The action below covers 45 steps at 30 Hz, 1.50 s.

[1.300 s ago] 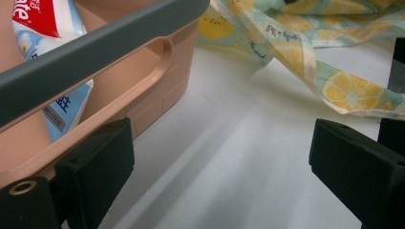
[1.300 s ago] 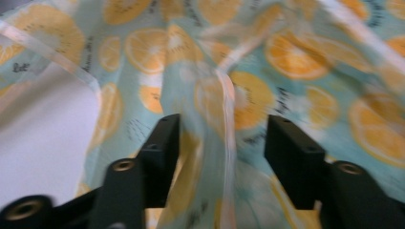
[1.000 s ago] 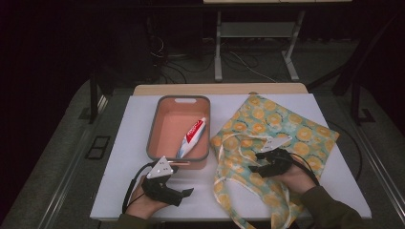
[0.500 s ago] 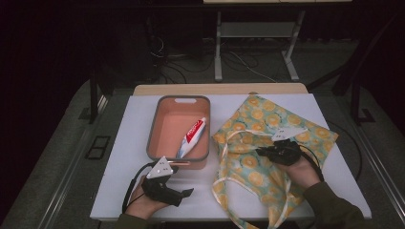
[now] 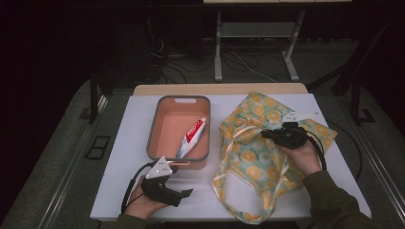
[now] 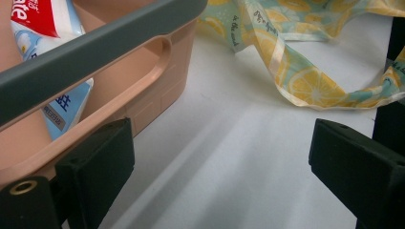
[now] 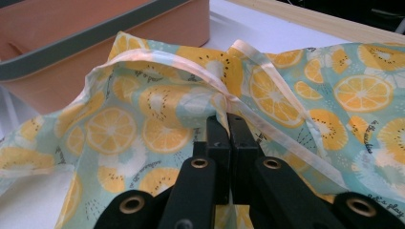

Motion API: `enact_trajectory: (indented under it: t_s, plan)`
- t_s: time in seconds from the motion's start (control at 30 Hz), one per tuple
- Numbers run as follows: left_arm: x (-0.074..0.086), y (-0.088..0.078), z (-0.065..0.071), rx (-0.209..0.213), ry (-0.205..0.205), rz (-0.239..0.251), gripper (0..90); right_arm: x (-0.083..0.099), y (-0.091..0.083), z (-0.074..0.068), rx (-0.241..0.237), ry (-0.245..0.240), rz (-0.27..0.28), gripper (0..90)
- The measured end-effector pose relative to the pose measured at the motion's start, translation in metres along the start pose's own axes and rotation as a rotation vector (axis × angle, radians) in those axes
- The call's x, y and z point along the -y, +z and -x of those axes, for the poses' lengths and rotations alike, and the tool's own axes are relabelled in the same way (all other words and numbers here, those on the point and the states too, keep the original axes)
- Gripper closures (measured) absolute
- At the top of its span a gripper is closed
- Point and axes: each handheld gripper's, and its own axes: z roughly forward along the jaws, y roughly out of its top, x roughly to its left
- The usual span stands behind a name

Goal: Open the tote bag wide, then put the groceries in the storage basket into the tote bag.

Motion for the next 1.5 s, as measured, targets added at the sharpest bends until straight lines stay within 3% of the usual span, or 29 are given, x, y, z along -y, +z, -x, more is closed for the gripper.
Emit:
enact_trajectory:
  t_s: [0.17, 0.47, 0.73, 0.97, 1.13, 1.3, 1.5]
  plan:
    - [-0.005, -0.008, 0.003, 0.027, -0.002, 0.031, 6.7, 0.000, -0.002, -0.002, -0.006, -0.008, 0.001, 89.2]
    - [-0.030, -0.031, 0.014, 0.110, 0.038, 0.070, 7.5, 0.000, -0.005, -0.002, -0.010, -0.011, 0.005, 89.2]
    - [-0.063, -0.034, -0.007, 0.064, 0.050, 0.103, 7.6, 0.000, -0.004, -0.004, -0.018, -0.022, 0.003, 89.2]
    - [-0.101, -0.014, -0.040, -0.002, 0.042, 0.095, 9.0, 0.000, -0.006, -0.003, -0.018, -0.021, 0.009, 89.1]
    - [-0.117, 0.007, -0.061, -0.047, 0.026, 0.068, 12.7, 0.001, -0.006, -0.001, -0.021, -0.017, 0.009, 89.2]
    - [-0.120, 0.030, -0.084, -0.100, -0.017, 0.006, 14.3, 0.000, -0.007, -0.002, -0.019, -0.021, 0.011, 89.2]
    - [-0.113, 0.061, -0.104, -0.154, -0.060, -0.120, 16.5, 0.001, -0.006, -0.002, -0.021, -0.020, 0.009, 89.2]
